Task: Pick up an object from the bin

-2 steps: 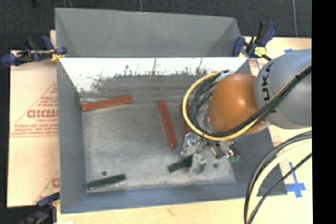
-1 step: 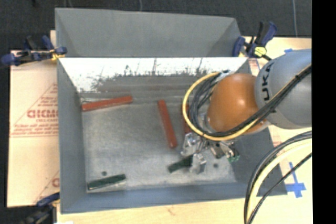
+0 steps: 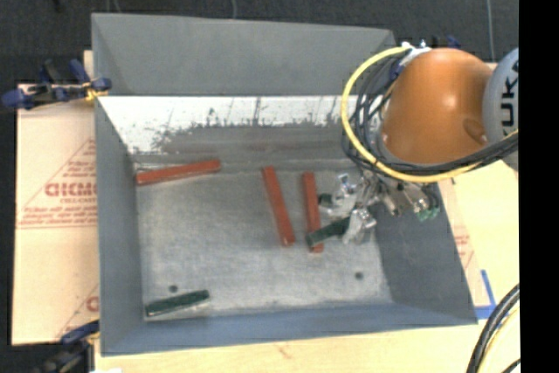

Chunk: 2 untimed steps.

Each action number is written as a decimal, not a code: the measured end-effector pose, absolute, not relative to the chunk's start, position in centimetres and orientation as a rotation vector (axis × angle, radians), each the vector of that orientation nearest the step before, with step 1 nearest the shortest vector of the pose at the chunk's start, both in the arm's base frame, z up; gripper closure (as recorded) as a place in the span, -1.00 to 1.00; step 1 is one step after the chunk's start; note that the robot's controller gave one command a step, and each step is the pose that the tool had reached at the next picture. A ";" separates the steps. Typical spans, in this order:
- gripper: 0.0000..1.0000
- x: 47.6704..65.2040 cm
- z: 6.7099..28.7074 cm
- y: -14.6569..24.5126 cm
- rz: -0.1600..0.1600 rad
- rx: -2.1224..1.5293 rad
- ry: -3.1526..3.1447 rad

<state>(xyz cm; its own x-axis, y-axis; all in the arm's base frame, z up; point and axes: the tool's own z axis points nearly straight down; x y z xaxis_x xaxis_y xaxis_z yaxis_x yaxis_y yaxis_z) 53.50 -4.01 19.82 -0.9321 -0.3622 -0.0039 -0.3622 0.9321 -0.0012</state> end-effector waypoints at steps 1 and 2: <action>1.00 53.5 19.8 -4.0 0.000 -0.577 3.084; 1.00 54.1 33.8 -4.5 -0.007 -1.522 2.739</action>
Offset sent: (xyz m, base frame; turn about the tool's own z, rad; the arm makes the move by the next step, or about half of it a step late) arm 0.0040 -0.0043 0.1373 -0.6457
